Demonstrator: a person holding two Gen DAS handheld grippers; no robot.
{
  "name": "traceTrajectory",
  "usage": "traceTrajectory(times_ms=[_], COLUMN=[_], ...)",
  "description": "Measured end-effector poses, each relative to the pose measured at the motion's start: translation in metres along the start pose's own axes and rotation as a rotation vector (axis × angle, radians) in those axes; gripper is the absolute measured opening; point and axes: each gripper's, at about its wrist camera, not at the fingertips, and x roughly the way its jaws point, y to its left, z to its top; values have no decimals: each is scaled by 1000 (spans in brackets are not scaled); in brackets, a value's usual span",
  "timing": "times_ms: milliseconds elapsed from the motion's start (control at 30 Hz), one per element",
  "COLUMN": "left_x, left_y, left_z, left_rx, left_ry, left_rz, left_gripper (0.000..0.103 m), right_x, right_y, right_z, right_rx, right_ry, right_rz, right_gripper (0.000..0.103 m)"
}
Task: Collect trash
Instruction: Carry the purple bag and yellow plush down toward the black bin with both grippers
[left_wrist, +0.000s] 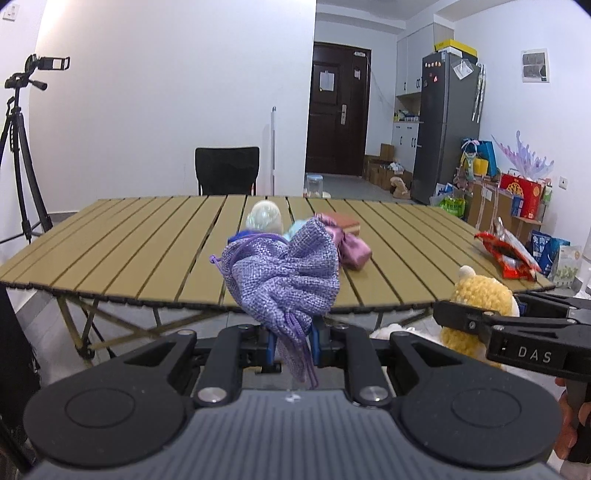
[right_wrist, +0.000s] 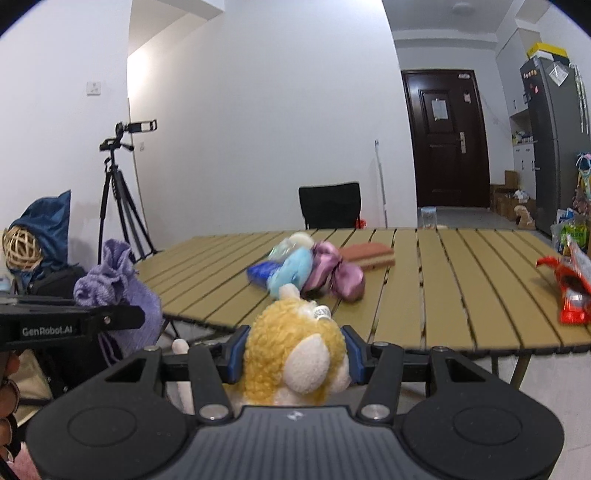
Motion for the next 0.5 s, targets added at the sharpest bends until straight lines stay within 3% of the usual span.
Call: traceTrajectory(times_ms=[500], left_x=[-19], left_y=[18], left_z=[-84], left_rx=[-8], left_ry=[140], left_rz=[26], left_gripper=[18], right_x=[-6], right_y=[35], right_z=[-66], right_rx=[-10], right_ry=[173], right_rz=[6], right_gripper=[51])
